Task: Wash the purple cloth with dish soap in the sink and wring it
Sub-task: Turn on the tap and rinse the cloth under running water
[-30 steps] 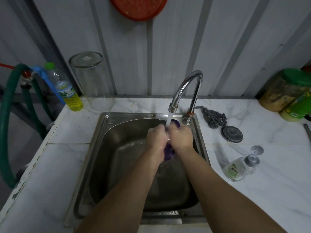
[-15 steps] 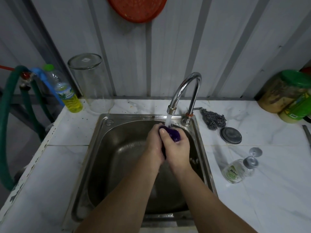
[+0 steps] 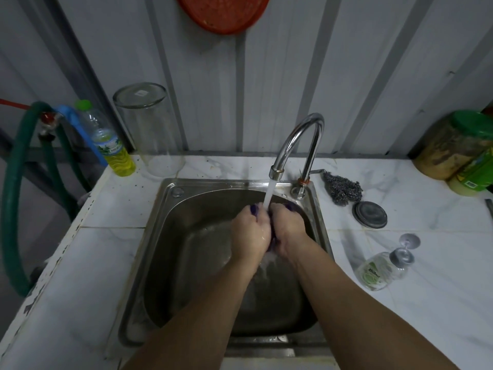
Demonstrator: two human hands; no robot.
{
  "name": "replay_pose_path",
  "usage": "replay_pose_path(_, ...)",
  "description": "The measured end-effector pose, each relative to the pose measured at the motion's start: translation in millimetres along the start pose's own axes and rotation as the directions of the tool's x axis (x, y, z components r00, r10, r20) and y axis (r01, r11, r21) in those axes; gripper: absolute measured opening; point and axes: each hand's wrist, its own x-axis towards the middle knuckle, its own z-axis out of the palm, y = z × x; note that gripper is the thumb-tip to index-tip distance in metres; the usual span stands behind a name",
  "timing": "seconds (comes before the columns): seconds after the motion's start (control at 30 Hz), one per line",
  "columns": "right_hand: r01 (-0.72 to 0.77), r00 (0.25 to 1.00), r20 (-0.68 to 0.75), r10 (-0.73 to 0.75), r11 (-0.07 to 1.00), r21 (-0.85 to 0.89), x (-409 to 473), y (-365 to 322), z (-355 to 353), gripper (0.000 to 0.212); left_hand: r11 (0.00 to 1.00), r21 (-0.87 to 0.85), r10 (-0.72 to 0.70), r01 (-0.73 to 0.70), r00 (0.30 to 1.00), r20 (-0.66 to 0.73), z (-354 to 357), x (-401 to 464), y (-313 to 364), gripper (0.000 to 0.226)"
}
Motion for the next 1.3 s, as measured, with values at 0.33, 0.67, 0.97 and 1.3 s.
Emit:
replay_pose_path(0.33, 0.376, 0.922, 0.092, -0.376, 0.926, 0.028, 1.0, 9.9, -6.7, 0.027, 0.317, -0.630, -0.432, 0.709, 0.700, 0.569, -9.7, 5.0, 28.3, 0.051)
replay_pose_path(0.67, 0.383, 0.924, -0.044, -0.380, 0.914, 0.133, 1.7, 16.1, 1.5, 0.017, 0.505, -0.655, -0.603, 0.562, 0.773, 0.198, 3.3, 3.1, 27.3, 0.044)
replay_pose_path(0.97, 0.068, 0.983, -0.181, -0.028, 0.974, 0.217, 2.0, 5.8, 12.2, 0.018, 0.687, -0.477, -0.561, 0.548, 0.817, 0.130, 4.1, 10.7, 16.1, 0.052)
replay_pose_path(1.3, 0.430, 0.797, -0.175, -0.578, 0.746, -0.508, -7.4, 1.7, -6.5, 0.041, 0.921, -0.317, -0.246, 0.227, 0.969, -0.019, -5.3, 14.9, 14.8, 0.034)
